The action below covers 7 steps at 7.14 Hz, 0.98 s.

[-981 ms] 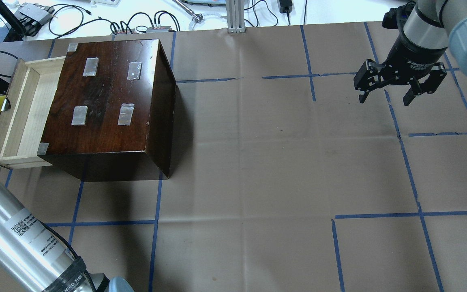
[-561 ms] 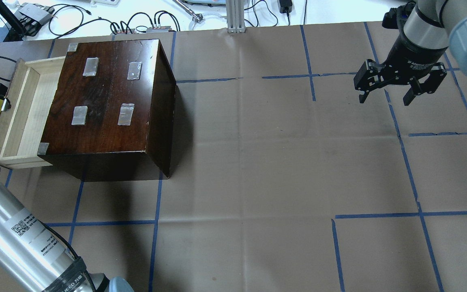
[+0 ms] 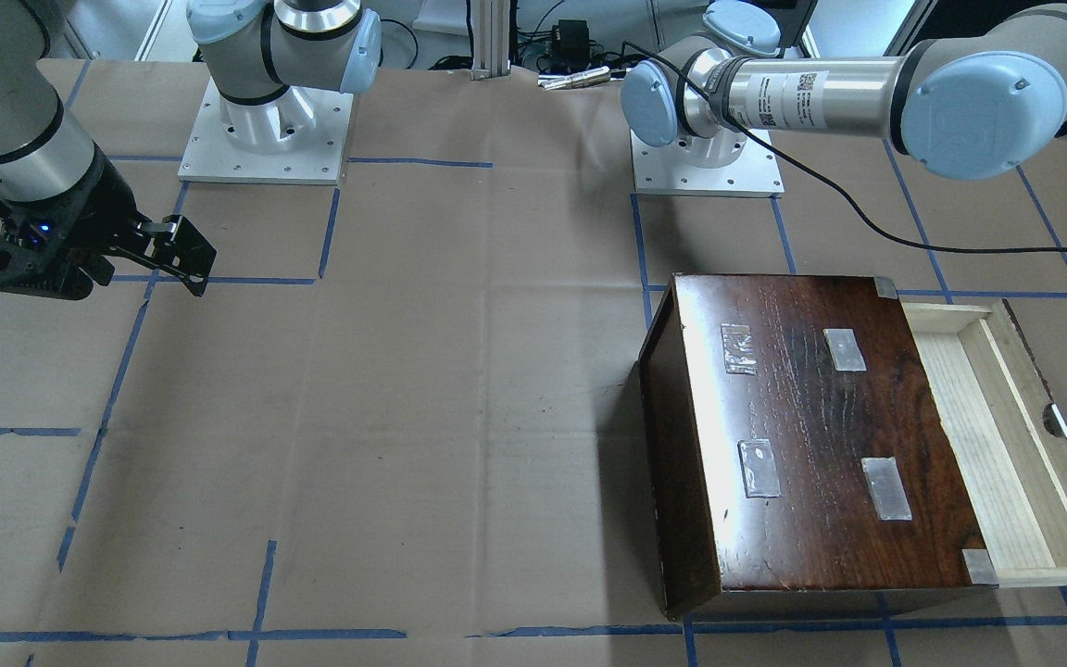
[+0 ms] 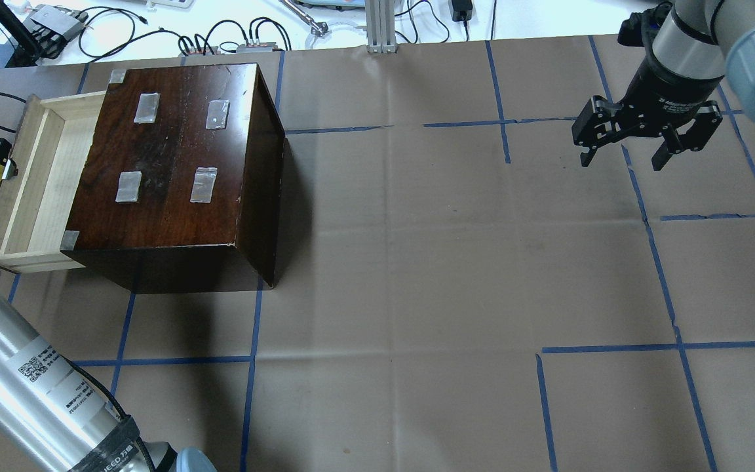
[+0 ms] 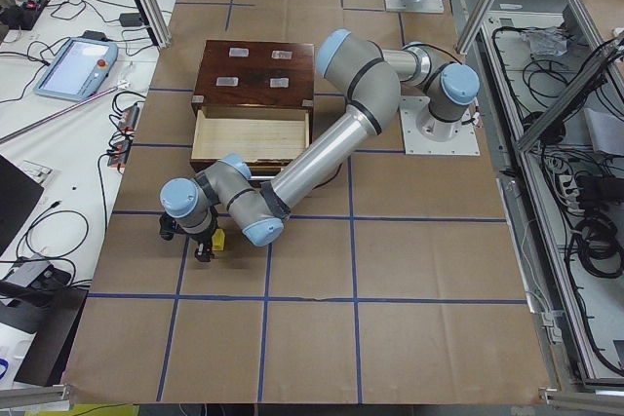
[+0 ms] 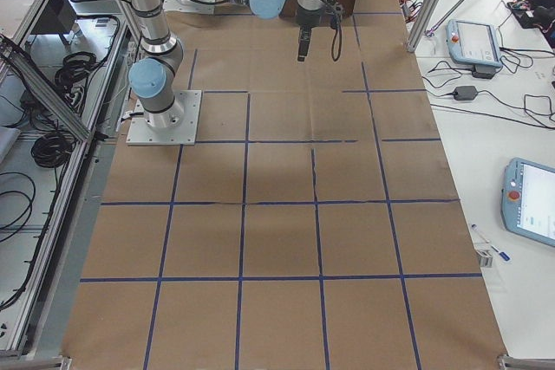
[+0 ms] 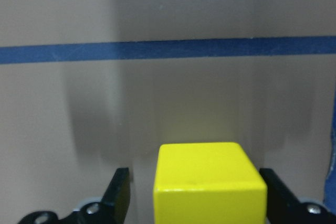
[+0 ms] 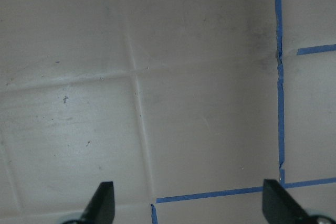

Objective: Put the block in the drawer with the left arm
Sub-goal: 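Grasp the yellow cube with the left gripper and lift it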

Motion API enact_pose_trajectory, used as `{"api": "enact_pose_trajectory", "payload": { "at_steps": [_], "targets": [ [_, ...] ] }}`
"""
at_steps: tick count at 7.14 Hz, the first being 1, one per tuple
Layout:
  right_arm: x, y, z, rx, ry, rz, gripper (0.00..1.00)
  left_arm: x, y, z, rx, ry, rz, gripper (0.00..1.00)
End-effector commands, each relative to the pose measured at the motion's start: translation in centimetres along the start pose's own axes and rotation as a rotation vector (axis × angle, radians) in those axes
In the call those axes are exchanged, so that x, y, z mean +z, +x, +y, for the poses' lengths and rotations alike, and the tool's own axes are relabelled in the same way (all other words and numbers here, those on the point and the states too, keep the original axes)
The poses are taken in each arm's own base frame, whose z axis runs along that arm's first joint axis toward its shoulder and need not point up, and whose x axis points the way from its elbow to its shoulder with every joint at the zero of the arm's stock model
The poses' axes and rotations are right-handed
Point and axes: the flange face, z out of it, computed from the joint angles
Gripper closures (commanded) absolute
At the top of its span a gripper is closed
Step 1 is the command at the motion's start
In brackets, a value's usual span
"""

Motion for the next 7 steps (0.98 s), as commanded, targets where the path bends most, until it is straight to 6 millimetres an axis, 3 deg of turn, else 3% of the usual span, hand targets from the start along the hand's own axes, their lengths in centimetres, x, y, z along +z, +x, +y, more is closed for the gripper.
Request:
{"api": "enact_pose_trajectory", "payload": {
  "at_steps": [1,2,3,5,6,7],
  "targets": [
    [0.0,0.0,0.0,0.001,0.0,0.0,0.0,-1.8,-0.1,0.2,-0.003,-0.007,-0.03,1.0],
    [0.0,0.0,0.0,0.001,0.0,0.0,0.0,-4.6,0.2,0.2,-0.004,0.015,-0.052,1.0],
    [-0.1,0.0,0.0,0.001,0.001,0.0,0.0,-9.7,1.0,1.2,-0.001,0.016,-0.053,1.0],
    [0.0,0.0,0.0,0.0,0.0,0.0,0.0,-20.5,5.1,5.8,0.002,-0.056,0.01,1.0],
    [0.0,0.0,0.0,0.0,0.0,0.0,0.0,-22.4,7.8,7.6,0.014,-0.065,0.021,1.0],
    [0.0,0.0,0.0,0.001,0.0,0.0,0.0,-23.9,12.3,9.3,0.04,-0.071,0.027,1.0]
  ]
}}
